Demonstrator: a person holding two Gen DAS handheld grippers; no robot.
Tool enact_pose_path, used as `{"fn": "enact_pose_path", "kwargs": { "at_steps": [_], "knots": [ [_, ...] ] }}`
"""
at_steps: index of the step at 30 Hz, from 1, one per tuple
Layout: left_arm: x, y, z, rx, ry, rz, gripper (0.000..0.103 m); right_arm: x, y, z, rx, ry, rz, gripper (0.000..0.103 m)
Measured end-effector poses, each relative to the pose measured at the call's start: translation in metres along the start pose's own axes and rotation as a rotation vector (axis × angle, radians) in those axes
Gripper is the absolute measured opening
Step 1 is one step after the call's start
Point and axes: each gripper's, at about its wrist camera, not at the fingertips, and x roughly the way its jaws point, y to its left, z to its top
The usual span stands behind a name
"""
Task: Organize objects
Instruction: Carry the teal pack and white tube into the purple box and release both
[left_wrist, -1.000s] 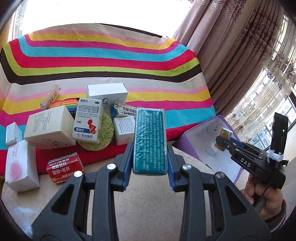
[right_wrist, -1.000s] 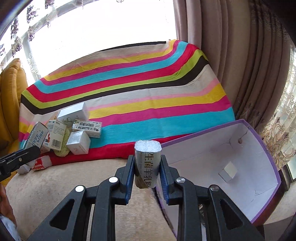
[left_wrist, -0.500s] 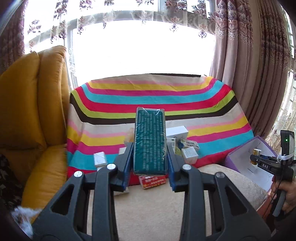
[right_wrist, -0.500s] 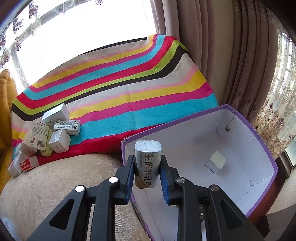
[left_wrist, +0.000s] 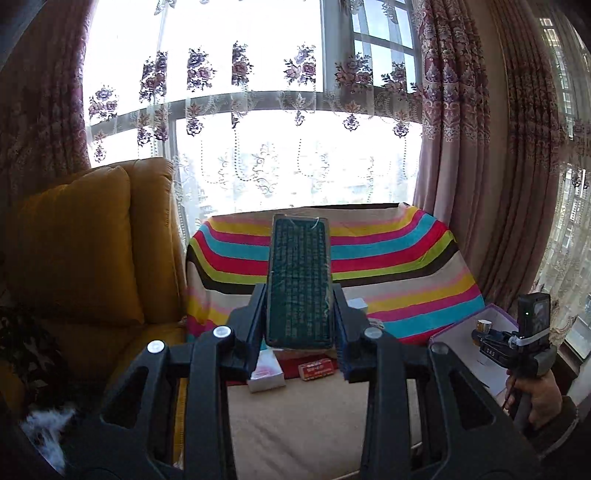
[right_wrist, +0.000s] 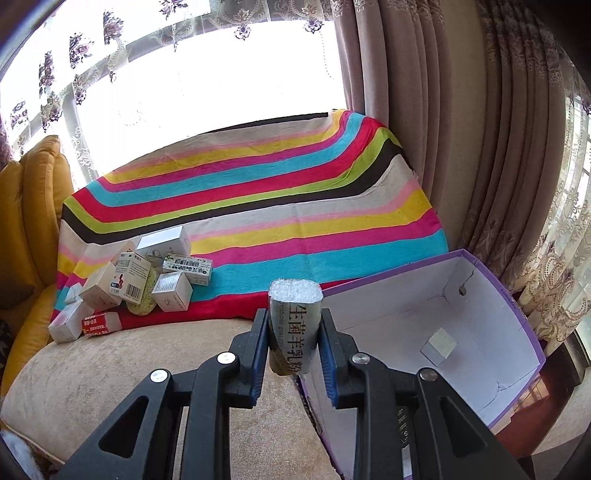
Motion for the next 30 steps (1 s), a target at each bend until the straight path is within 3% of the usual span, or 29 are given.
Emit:
{"fn": "enact_pose_path", "kwargs": {
  "at_steps": [6,11,13,14,16,18,21,23,30],
  "knots": [
    [0.096,-0.114,-0.014,0.07,0.153,-0.379,0.037,0.0,-0.043,-0.002,-0.001,0.002,-0.115,0.027],
    [0.188,-0.202,-0.042,0.051,0.312,-0.554,0.038,0.01,-0.082,0.001,0.025,0.024,-0.18,0.028],
    [0.226,-0.225,-0.058,0.029,0.383,-0.585,0.049,0.017,-0.093,0.002,0.035,0.04,-0.203,0.031],
    [0.24,-0.232,-0.065,0.024,0.41,-0.574,0.064,0.021,-0.099,0.002,0.049,0.051,-0.214,0.041],
    [0.253,-0.234,-0.076,0.016,0.432,-0.564,0.067,0.028,-0.105,0.001,0.063,0.072,-0.219,0.059],
    [0.258,-0.226,-0.083,0.006,0.449,-0.564,0.07,0.031,-0.106,-0.002,0.064,0.077,-0.217,0.067],
    [0.249,-0.201,-0.087,0.01,0.406,-0.492,0.072,0.039,-0.101,-0.006,0.071,0.098,-0.218,0.069],
    [0.241,-0.176,-0.088,0.013,0.357,-0.406,0.075,0.043,-0.092,-0.006,0.087,0.102,-0.178,0.069],
    [0.219,-0.079,-0.1,-0.09,0.284,-0.138,0.081,0.064,-0.019,0.003,0.029,0.104,-0.044,0.07]
  ]
}}
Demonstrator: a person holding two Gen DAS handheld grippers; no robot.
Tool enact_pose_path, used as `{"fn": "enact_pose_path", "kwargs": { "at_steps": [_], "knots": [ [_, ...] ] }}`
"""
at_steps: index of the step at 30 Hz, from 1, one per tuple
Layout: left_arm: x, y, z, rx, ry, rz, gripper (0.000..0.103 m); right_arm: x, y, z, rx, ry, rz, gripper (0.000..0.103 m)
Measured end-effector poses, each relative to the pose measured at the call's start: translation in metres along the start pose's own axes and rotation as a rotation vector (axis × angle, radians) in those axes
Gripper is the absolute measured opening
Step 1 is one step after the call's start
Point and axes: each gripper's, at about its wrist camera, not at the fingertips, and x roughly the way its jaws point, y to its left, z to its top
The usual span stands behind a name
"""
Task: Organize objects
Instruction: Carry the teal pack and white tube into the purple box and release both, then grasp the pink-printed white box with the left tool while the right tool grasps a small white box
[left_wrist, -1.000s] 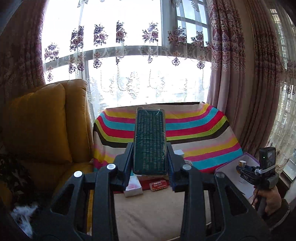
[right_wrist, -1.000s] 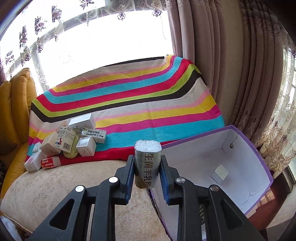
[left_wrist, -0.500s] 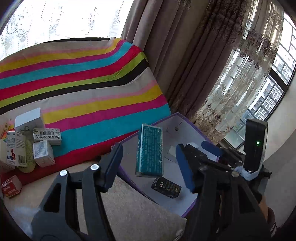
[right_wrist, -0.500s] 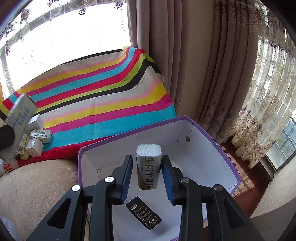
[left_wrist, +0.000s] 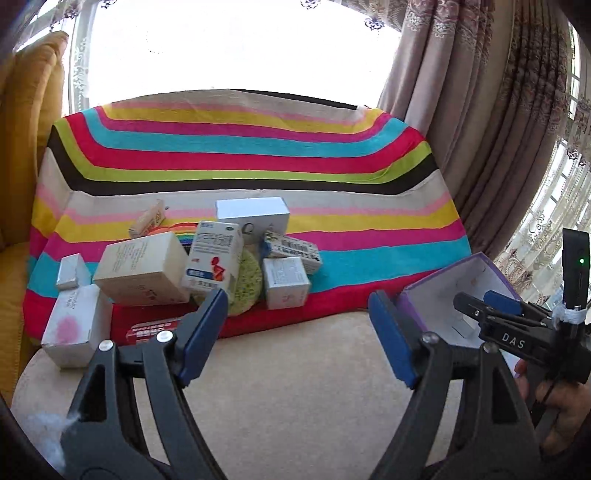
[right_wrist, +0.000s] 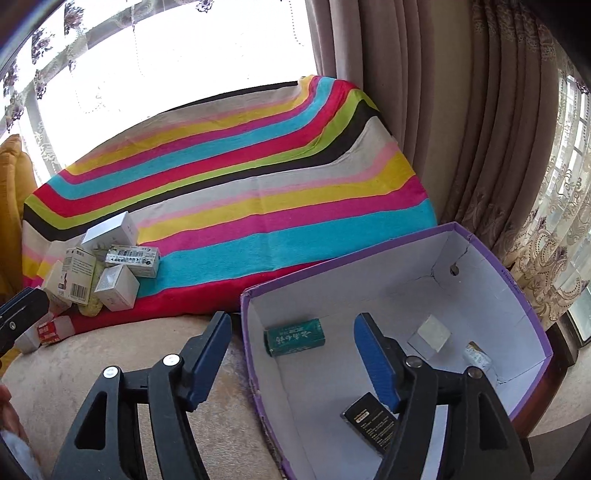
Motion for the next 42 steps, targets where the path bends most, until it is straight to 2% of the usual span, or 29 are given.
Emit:
{"fn": "enact_pose_path", "kwargs": {
  "at_steps": [3,10,15,24,28,34,42],
  "knots": [
    [-0.002,0.044,-0.006,-0.09,-0.012,0.053,0.081,0.006,0.034,0.002,-0.047,0.005,0.047,0.071],
    [-0.005,0.101,-0.017,-0.219,0.018,0.021,0.083,0.015,0.101,-0.001,-0.174,0.017,0.093,0.074],
    [-0.006,0.122,-0.021,-0.253,0.028,0.072,0.084,0.019,0.13,0.0,-0.212,0.028,0.115,0.075],
    [-0.014,0.178,-0.031,-0.347,0.054,0.177,0.084,0.032,0.159,-0.002,-0.23,0.041,0.097,0.078],
    [-0.001,0.185,-0.035,-0.369,0.113,0.208,0.084,0.038,0.169,-0.007,-0.258,0.053,0.093,0.078],
    [-0.003,0.175,-0.036,-0.319,0.094,0.26,0.089,0.043,0.167,-0.014,-0.252,0.049,0.079,0.078],
    [0.0,0.175,-0.034,-0.312,0.117,0.268,0.094,0.046,0.167,-0.016,-0.253,0.057,0.083,0.08]
  ]
}}
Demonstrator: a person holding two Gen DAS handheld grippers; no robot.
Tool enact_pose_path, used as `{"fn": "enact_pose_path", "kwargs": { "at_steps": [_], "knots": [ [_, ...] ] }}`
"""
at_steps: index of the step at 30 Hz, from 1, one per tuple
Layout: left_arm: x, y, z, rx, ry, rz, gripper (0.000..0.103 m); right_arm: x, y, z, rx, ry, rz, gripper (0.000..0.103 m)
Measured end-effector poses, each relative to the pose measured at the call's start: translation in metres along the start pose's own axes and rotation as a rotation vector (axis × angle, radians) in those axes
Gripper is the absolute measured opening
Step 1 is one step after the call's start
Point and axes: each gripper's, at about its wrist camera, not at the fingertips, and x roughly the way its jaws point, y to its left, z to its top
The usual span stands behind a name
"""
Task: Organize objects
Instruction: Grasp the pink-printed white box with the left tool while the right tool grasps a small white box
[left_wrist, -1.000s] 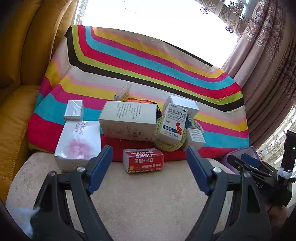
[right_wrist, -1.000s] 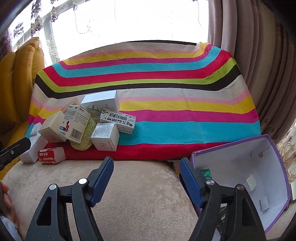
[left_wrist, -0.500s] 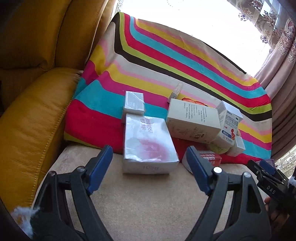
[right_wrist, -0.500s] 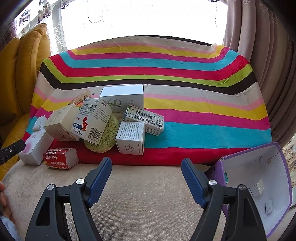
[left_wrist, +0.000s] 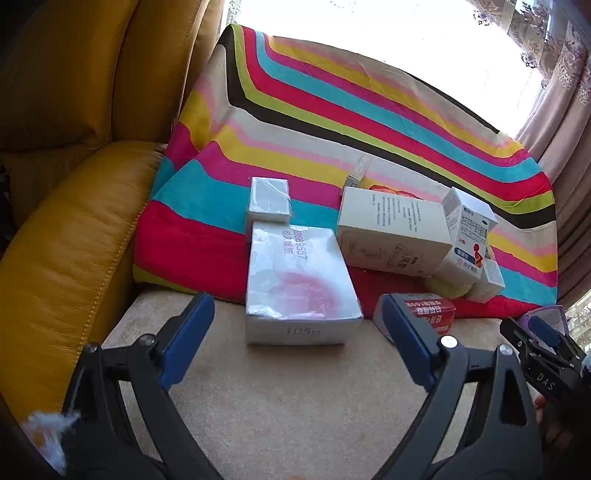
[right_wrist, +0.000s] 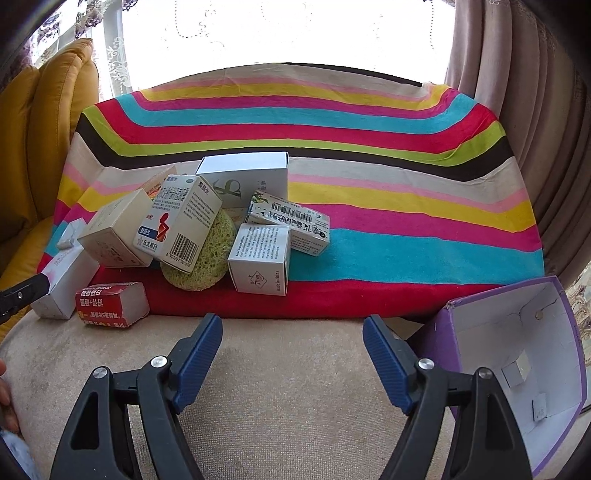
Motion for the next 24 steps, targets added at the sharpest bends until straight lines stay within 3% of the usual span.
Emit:
{"fn": "enact_pose_path", "kwargs": {
  "at_steps": [10,11,13,22,24],
  "knots": [
    [0.03,-0.017,0.015,0.052,0.092,0.078,0.094,0.001,0.001,-0.001,-0.004,0.011,0.011,0.082],
    [0.032,-0.018,0.015,0.059,0.096,0.075,0.091,0.001,-0.001,-0.001,0.001,0.013,0.015,0.082],
    [0.034,-0.021,0.014,0.082,0.097,0.1,0.072,0.002,-0.004,0.001,0.013,0.018,0.028,0.082],
    [0.015,-0.023,0.002,0.092,-0.003,0.1,0.07,0.002,0.005,0.024,0.016,0.004,0.093,0.082],
    [0.008,-0.022,0.0,0.085,-0.035,0.086,0.07,0.005,0.009,0.03,-0.003,0.005,0.059,0.082]
  ]
}}
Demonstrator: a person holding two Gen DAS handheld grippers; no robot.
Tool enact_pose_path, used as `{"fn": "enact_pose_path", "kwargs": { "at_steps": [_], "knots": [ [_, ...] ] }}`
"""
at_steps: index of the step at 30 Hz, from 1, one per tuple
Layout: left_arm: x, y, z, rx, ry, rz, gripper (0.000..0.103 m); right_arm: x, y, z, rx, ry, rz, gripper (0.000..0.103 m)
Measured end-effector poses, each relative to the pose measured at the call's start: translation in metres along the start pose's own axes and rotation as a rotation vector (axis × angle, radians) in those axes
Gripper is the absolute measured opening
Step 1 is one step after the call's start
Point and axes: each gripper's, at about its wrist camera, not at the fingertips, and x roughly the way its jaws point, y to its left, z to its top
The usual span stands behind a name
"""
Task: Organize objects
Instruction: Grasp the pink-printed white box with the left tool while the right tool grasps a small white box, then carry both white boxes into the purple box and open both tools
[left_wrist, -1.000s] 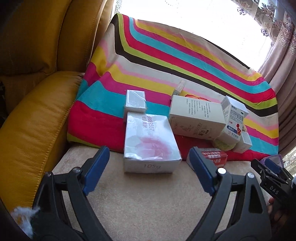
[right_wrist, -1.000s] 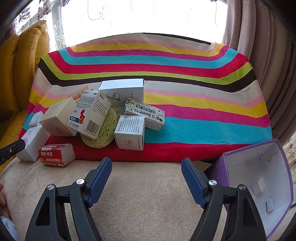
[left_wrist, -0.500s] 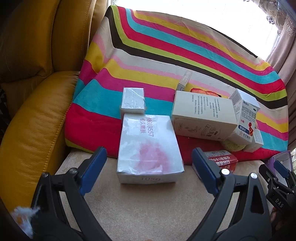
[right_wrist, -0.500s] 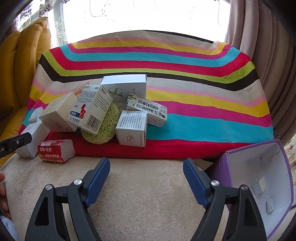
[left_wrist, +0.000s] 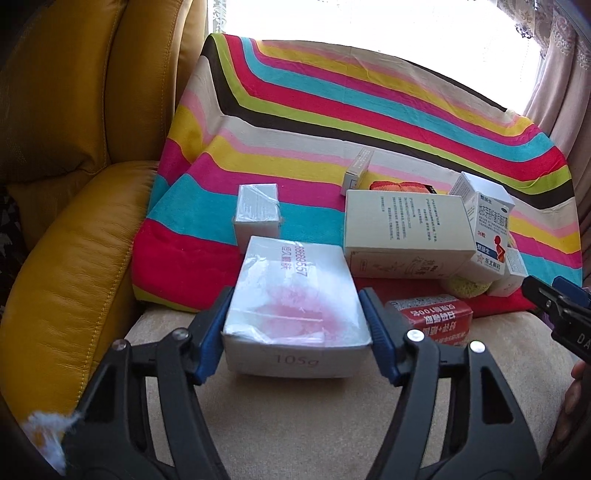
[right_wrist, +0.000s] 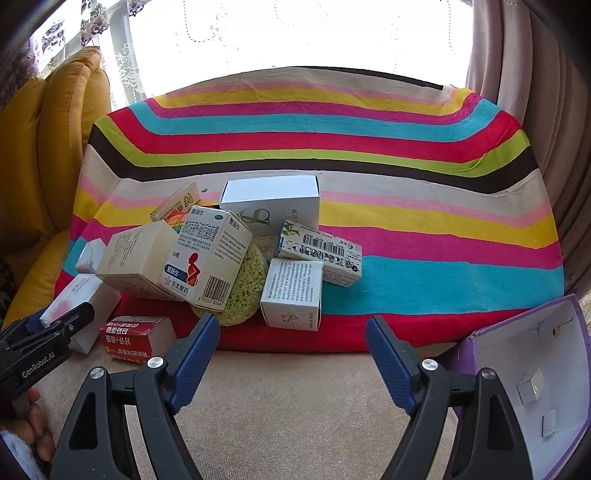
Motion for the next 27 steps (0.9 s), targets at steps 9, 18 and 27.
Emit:
{"fn": "enact_pose_path", "kwargs": {
  "at_steps": [9,18,27],
  "knots": [
    [-0.019,0.003,-0.002,-0.025,-0.095,-0.036,0.07,0.029,-0.003,0.011,-0.009,0.088,-0.033,0.077],
    [-0.032,-0.001,-0.003,-0.014,-0.14,-0.051,0.07,0.051,-0.001,0.013,-0.018,0.141,-0.041,0.043],
    [-0.051,-0.014,-0.005,0.012,-0.213,-0.047,0.07,0.022,-0.01,0.001,0.009,0.066,-0.011,0.042]
  ]
}}
